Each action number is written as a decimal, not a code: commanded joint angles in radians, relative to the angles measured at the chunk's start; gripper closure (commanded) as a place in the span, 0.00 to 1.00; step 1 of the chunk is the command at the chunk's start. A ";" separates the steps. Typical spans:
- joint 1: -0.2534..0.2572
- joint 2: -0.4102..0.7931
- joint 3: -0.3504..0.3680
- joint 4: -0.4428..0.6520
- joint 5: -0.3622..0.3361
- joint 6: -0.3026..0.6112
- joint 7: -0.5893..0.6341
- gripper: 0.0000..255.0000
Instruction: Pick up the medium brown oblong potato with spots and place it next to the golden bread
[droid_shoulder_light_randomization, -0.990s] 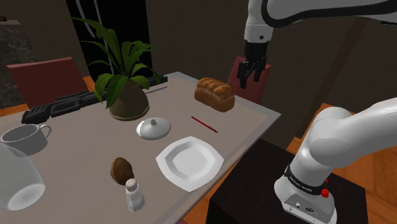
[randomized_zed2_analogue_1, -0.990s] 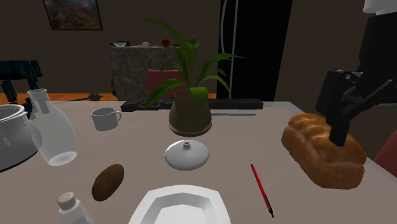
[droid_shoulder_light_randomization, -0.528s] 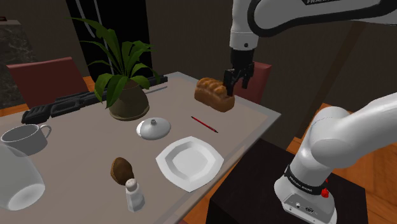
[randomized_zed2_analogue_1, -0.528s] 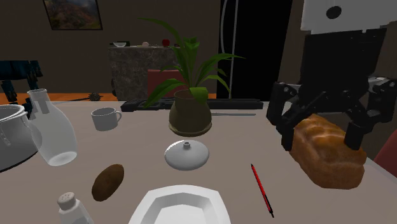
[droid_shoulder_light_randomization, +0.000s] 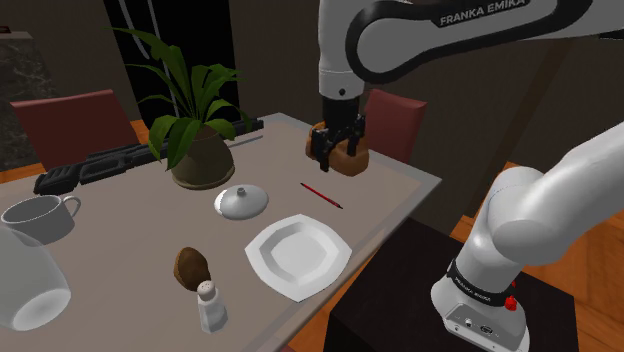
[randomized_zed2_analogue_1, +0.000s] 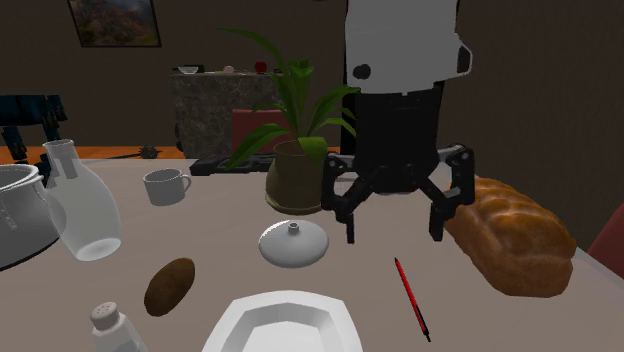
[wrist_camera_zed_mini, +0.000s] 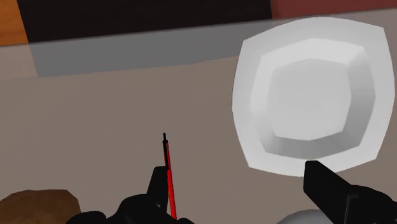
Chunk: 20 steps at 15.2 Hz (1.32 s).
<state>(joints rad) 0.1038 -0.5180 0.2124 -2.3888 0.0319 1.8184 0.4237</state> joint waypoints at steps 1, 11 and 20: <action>0.011 0.060 0.041 0.022 0.007 0.039 0.050 0.00; 0.047 0.388 0.212 0.226 -0.062 0.145 0.298 0.00; 0.139 0.745 0.284 0.522 -0.244 0.142 0.535 0.00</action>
<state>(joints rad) 0.2269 0.1872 0.4918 -1.9098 -0.1904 1.9721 0.9323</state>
